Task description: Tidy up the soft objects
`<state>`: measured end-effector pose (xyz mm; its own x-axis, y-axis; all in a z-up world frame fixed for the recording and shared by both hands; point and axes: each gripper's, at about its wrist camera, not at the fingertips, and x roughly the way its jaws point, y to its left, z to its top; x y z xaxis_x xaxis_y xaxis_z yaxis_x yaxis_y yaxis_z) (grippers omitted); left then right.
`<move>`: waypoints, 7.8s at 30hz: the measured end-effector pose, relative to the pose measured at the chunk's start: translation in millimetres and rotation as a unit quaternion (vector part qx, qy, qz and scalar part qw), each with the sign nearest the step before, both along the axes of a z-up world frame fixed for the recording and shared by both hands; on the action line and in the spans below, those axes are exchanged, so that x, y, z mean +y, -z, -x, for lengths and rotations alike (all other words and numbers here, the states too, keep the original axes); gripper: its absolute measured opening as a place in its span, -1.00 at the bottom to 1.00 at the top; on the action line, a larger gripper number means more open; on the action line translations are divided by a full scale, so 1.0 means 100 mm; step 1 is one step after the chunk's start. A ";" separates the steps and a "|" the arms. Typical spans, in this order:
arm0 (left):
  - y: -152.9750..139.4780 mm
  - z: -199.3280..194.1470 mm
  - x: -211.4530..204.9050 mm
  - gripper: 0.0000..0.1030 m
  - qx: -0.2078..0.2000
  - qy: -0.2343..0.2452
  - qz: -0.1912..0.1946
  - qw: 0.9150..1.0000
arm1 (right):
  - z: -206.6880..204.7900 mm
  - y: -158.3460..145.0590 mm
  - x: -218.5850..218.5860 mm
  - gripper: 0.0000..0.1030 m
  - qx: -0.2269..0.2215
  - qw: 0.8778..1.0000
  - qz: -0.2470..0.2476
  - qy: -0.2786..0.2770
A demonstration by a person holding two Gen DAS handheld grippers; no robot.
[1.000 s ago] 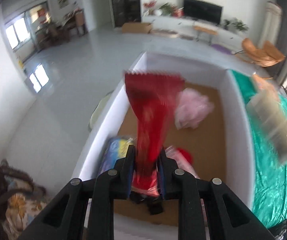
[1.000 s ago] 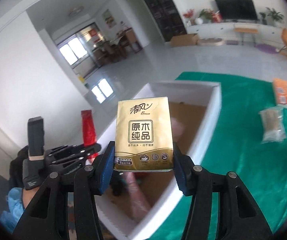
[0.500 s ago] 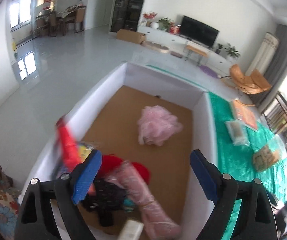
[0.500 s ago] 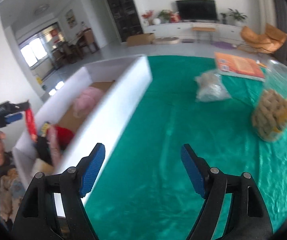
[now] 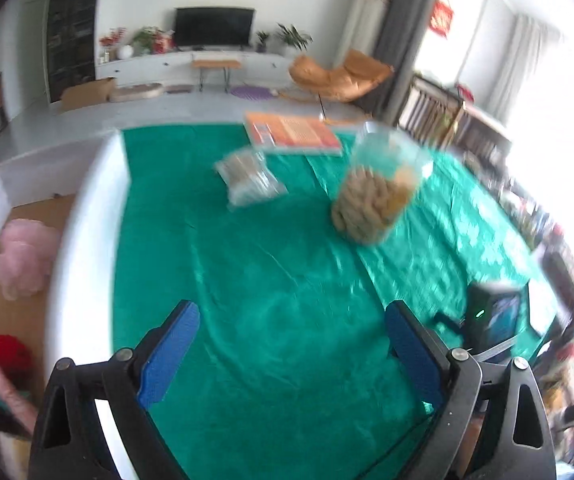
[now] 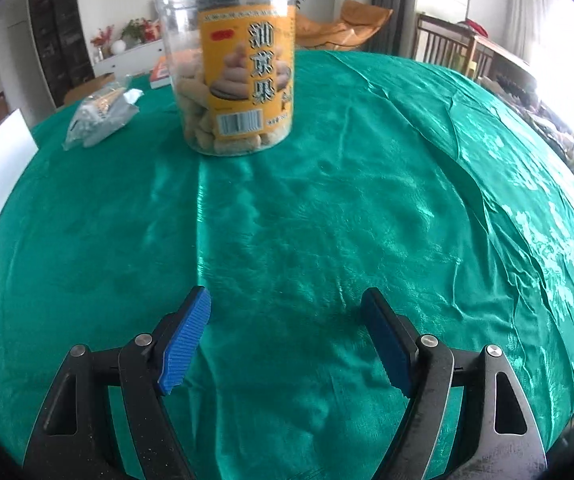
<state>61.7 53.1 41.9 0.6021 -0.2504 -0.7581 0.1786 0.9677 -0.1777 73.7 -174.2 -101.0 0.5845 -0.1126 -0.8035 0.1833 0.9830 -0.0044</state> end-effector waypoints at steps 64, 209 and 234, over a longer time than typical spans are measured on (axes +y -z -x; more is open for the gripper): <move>1.45 -0.64 0.05 1.00 0.026 -0.062 -0.091 0.994 | 0.02 -0.01 -0.04 0.69 -0.001 1.000 -0.002 0.000; 1.37 -1.58 -0.30 1.00 0.123 0.087 -0.189 0.970 | -1.28 -0.44 -1.71 0.36 0.089 0.986 -0.140 -0.005; -0.45 -0.64 1.70 -0.34 -0.015 -0.073 0.017 0.997 | -1.38 -2.56 0.46 0.32 -0.099 0.958 -0.211 -0.169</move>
<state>125.2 223.5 86.5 0.6564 -0.1832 -0.7319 0.0417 0.9774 -0.2072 212.0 -128.6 155.5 0.6758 0.4198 -0.6058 -0.1892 0.8932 0.4080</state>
